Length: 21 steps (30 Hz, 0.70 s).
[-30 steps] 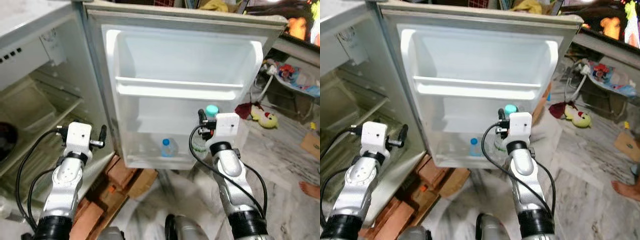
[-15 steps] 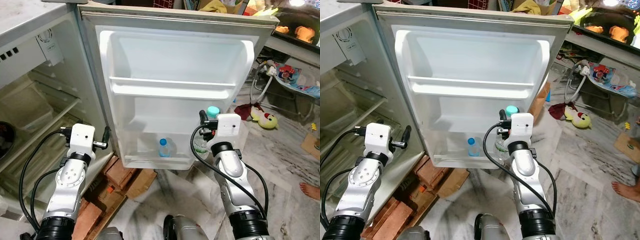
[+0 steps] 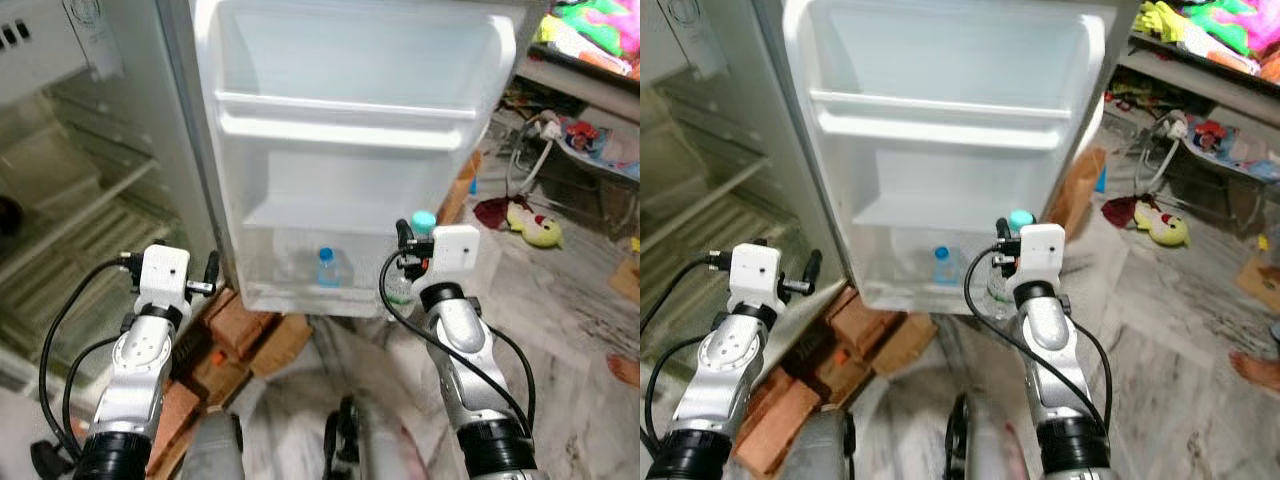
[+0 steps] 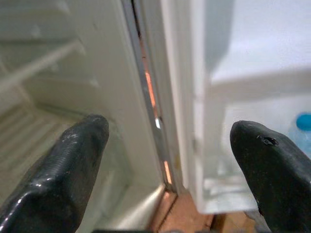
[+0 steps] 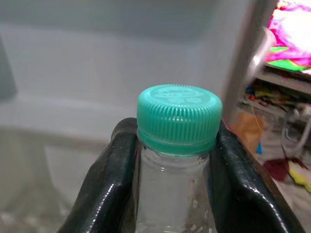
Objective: Restocking fridge
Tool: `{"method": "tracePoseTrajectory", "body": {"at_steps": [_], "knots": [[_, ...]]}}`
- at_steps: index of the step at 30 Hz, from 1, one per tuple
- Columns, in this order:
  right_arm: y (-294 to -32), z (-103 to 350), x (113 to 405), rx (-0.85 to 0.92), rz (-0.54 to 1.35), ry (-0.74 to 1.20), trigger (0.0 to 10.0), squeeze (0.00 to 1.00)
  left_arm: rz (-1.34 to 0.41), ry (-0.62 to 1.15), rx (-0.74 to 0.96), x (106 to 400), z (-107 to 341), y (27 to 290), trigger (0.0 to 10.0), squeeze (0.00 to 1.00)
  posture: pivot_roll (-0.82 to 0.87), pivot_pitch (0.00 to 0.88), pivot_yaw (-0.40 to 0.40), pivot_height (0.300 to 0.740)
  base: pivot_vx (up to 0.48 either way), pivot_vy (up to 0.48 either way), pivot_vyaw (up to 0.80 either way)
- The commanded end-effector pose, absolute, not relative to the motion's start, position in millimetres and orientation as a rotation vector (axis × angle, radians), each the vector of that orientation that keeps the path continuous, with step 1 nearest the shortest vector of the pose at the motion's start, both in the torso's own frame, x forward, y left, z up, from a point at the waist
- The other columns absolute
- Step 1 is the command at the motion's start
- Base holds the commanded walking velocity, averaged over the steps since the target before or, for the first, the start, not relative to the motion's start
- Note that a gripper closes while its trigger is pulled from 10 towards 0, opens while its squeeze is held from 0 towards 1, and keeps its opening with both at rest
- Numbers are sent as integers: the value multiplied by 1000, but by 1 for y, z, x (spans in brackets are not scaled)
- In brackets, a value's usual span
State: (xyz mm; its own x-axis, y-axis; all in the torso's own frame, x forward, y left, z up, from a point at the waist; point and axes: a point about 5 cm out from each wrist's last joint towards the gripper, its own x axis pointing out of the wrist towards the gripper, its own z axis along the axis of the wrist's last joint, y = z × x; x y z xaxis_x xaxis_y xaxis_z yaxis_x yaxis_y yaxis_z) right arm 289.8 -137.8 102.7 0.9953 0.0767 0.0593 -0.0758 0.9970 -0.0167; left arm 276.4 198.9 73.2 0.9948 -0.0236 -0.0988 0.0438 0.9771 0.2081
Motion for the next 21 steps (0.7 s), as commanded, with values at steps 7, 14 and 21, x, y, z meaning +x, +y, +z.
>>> {"method": "tracePoseTrajectory", "body": {"at_steps": [7,14,21], "knots": [[-140,106,291,-7,77,-72,10000,0,-30,77,207,278,77,198,10000,0,8,112,-79,613,0,0,0],[-139,106,292,-6,86,-73,10000,0,-20,60,203,279,80,199,10000,0,12,110,-79,613,41,39,0],[-138,106,292,-8,92,-77,10000,0,-26,54,206,280,81,199,10000,0,11,104,-80,613,324,341,0]]}}
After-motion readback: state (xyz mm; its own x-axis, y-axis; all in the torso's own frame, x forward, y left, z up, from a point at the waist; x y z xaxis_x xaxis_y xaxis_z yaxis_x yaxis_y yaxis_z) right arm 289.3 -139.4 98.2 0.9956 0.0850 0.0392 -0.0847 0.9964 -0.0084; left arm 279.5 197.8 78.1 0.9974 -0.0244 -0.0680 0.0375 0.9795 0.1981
